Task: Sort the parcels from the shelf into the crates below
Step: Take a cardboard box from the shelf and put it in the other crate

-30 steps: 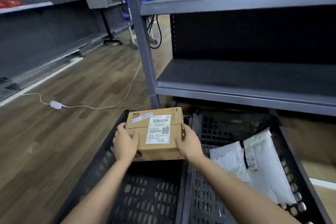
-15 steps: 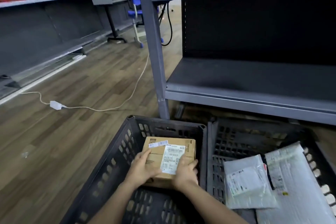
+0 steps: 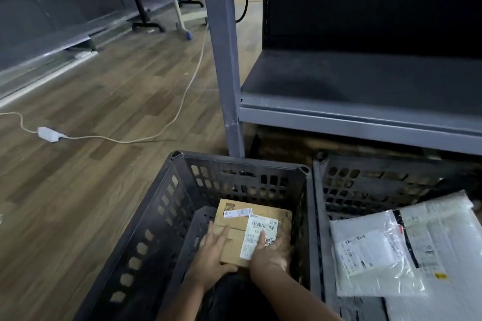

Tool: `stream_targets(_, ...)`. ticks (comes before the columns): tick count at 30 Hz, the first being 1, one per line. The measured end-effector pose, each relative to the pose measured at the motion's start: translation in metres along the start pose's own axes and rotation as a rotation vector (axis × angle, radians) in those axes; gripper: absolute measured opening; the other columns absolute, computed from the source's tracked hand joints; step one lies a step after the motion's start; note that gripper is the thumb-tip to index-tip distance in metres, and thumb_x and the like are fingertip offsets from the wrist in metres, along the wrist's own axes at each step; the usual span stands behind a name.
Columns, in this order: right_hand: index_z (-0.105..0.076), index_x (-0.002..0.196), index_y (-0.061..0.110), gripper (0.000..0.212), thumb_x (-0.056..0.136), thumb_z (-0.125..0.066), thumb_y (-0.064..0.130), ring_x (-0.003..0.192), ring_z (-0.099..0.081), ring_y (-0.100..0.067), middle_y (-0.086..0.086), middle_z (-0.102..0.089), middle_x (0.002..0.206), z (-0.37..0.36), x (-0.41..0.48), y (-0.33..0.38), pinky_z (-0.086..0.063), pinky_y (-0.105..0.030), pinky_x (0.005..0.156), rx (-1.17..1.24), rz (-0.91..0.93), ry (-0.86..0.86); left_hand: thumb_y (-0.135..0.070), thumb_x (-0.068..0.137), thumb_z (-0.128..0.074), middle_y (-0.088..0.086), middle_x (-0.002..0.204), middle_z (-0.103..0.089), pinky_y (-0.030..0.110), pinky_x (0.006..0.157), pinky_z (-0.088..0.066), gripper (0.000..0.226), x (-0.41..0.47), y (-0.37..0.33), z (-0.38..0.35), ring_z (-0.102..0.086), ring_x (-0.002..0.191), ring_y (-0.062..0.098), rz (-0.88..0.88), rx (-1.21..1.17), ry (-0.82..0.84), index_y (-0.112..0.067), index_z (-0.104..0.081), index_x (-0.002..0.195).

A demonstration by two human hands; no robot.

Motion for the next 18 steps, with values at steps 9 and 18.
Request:
stream_targets(9, 0.001, 0.151, 0.010, 0.070, 0.096, -0.041, 0.003, 0.137, 0.014, -0.054, -0.016, 0.022, 0.156, -0.016, 0.021, 0.007, -0.001, -0.063, 0.113, -0.670, 0.126, -0.041, -0.064, 0.044, -0.077, 0.022, 0.139, -0.050, 0.040, 0.114, -0.003, 0.134, 0.012, 0.010, -0.026, -0.002, 0.147, 0.031, -0.146, 0.416, -0.187, -0.013, -0.013, 0.151)
stream_targets(18, 0.010, 0.150, 0.010, 0.062, 0.100, -0.026, 0.007, 0.147, 0.006, -0.036, -0.021, 0.007, 0.158, -0.002, -0.010, -0.005, -0.028, -0.038, 0.112, -0.431, 0.181, 0.064, -0.054, 0.083, -0.060, 0.020, 0.159, 0.006, 0.040, 0.121, -0.005, 0.101, 0.015, -0.023, -0.012, 0.003, 0.148, 0.034, 0.071, 0.513, 0.206, -0.010, -0.001, 0.152)
Point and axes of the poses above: each hand's wrist, its own x-axis towards the middle knuckle, its own z-axis out of the back of the hand, y = z × x, the point moved 4 cm from there along x, towards the middle knuckle
